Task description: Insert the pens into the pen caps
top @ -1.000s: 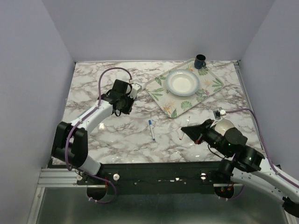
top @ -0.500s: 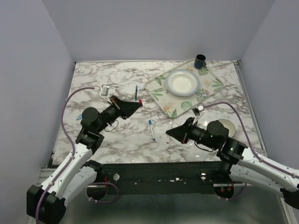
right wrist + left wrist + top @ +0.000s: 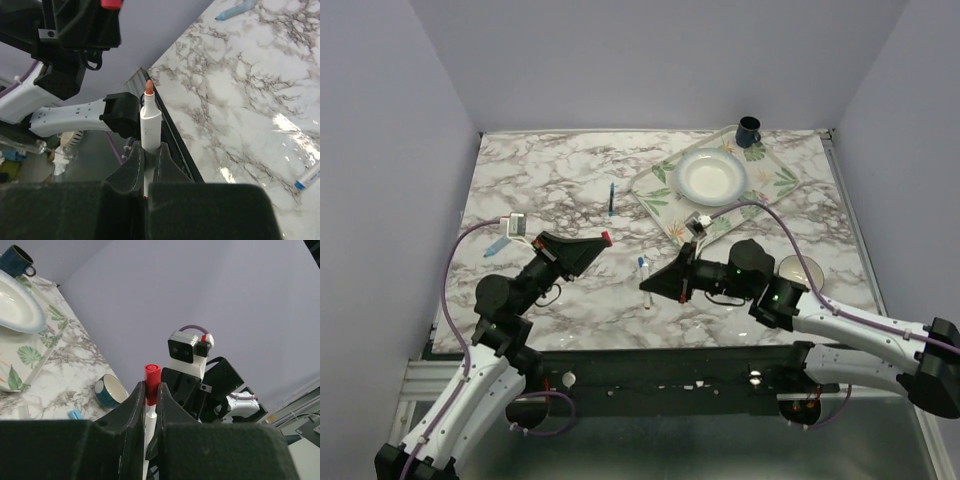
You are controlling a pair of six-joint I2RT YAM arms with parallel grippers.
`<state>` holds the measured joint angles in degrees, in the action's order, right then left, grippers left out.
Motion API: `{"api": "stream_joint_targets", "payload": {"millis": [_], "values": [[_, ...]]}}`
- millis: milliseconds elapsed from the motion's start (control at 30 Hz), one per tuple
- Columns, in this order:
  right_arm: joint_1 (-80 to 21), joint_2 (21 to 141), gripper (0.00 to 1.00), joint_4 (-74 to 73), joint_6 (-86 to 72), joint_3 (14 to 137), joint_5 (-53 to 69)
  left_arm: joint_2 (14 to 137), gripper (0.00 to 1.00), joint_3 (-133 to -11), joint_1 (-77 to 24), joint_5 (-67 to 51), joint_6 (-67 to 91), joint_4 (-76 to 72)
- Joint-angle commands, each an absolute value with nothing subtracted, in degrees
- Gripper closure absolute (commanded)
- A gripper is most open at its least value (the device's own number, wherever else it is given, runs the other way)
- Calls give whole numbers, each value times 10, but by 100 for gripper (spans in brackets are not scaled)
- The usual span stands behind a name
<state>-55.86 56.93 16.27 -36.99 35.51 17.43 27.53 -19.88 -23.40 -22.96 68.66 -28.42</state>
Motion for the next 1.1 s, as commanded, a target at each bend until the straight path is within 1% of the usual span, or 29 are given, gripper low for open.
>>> {"api": "stream_joint_targets", "payload": {"millis": [0, 133, 300, 667, 1067], "values": [[-581, 622, 99, 185, -341, 430, 211, 255, 100, -192, -238, -218, 690, -233], [-604, 665, 99, 171, -333, 467, 204, 240, 100, -180, -238, -217, 690, -229], [-621, 699, 99, 172, -337, 482, 197, 229, 100, -175, -238, -215, 700, -228], [-631, 729, 99, 159, -338, 506, 195, 214, 100, -184, -238, -218, 699, -212], [-633, 746, 99, 169, -350, 503, 196, 202, 100, -178, -238, -220, 694, -198]]}}
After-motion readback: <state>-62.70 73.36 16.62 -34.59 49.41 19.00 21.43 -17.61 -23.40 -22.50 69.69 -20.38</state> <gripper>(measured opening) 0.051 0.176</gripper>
